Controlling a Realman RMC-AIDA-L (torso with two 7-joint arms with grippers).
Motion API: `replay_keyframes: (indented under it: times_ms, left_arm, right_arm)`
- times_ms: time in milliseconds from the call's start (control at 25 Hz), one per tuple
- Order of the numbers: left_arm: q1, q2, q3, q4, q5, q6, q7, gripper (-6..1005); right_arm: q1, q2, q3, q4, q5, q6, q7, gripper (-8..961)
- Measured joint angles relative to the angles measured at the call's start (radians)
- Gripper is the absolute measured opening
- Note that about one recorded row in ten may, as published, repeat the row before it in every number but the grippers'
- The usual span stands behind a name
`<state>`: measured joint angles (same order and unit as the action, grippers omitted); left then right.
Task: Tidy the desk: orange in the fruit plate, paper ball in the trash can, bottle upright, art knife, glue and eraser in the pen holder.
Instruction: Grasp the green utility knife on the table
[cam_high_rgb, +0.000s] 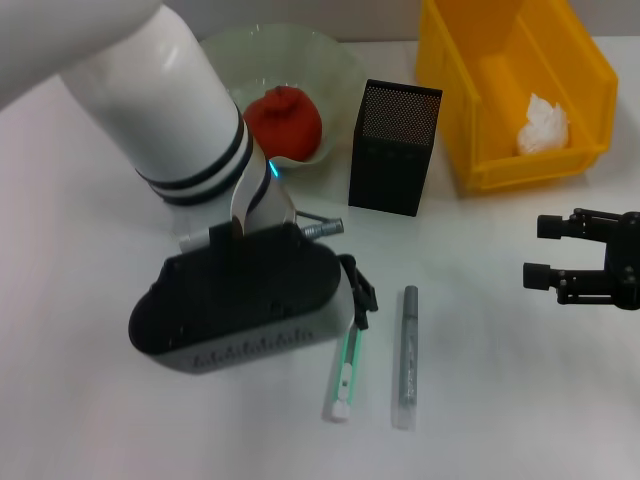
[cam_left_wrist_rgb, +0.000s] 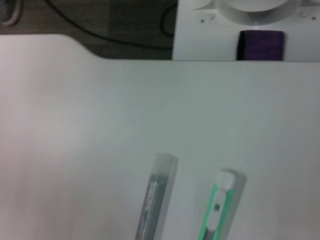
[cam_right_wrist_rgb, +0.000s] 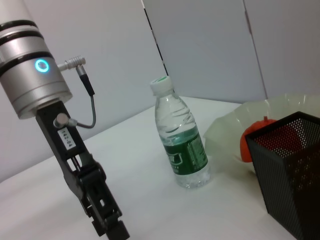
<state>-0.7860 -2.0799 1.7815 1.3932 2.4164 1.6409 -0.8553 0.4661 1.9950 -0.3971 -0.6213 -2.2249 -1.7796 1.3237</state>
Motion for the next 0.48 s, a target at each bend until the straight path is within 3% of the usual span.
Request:
replay_keyframes:
  times_ms: [480]
  left_arm:
    - [-0.009,0.0,0.197,0.062,0.056,-0.044,-0.083,773]
  right_arm:
    - [0.001,0.002,-0.005,-0.008,-0.006,-0.006,-0.005,828]
